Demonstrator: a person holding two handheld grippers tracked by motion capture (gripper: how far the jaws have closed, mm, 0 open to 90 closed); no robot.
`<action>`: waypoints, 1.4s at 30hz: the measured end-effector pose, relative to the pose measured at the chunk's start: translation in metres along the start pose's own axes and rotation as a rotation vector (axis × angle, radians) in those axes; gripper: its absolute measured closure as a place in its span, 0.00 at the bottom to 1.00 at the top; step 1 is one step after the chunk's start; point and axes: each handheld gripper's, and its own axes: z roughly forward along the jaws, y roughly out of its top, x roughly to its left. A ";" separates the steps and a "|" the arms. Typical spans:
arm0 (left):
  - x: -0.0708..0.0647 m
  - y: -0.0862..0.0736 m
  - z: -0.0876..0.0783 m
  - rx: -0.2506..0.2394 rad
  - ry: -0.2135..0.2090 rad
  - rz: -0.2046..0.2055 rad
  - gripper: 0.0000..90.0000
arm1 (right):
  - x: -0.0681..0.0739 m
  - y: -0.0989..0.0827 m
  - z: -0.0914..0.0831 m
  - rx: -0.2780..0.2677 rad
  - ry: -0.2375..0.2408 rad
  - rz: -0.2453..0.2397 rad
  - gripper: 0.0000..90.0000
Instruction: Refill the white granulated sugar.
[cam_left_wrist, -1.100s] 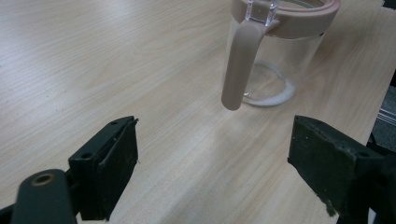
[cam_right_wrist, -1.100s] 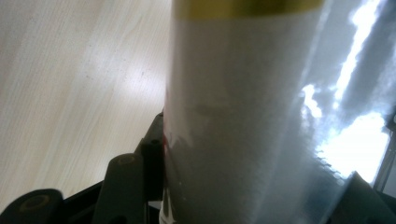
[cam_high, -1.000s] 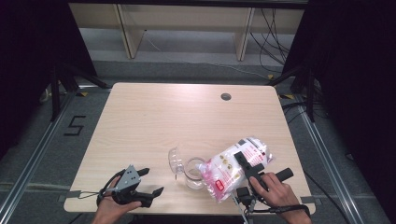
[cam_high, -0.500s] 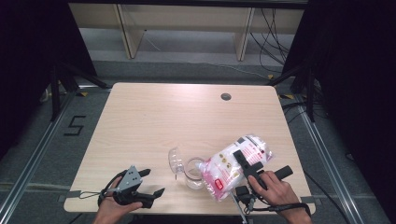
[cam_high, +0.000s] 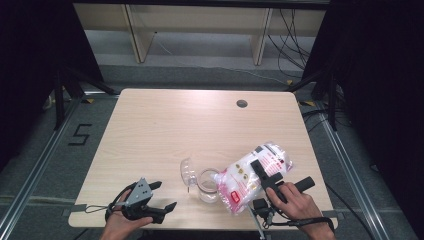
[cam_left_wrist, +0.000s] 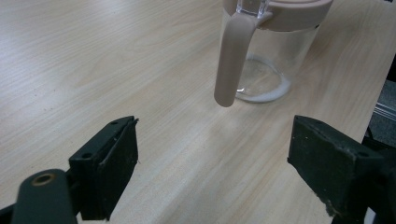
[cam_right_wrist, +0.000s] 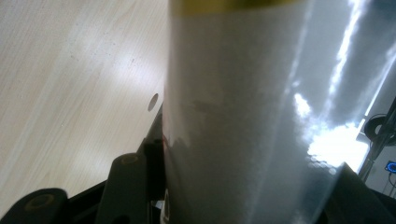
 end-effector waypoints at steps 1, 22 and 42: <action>0.000 0.000 0.000 0.000 0.000 -0.002 0.17 | 0.000 0.000 0.000 -0.001 0.000 -0.006 0.59; -0.001 0.000 0.000 0.005 0.003 -0.002 0.17 | -0.002 0.002 0.000 0.006 0.016 -0.040 0.60; 0.001 0.000 0.000 0.016 0.009 0.023 0.17 | -0.008 0.001 0.001 -0.006 -0.014 -0.101 0.60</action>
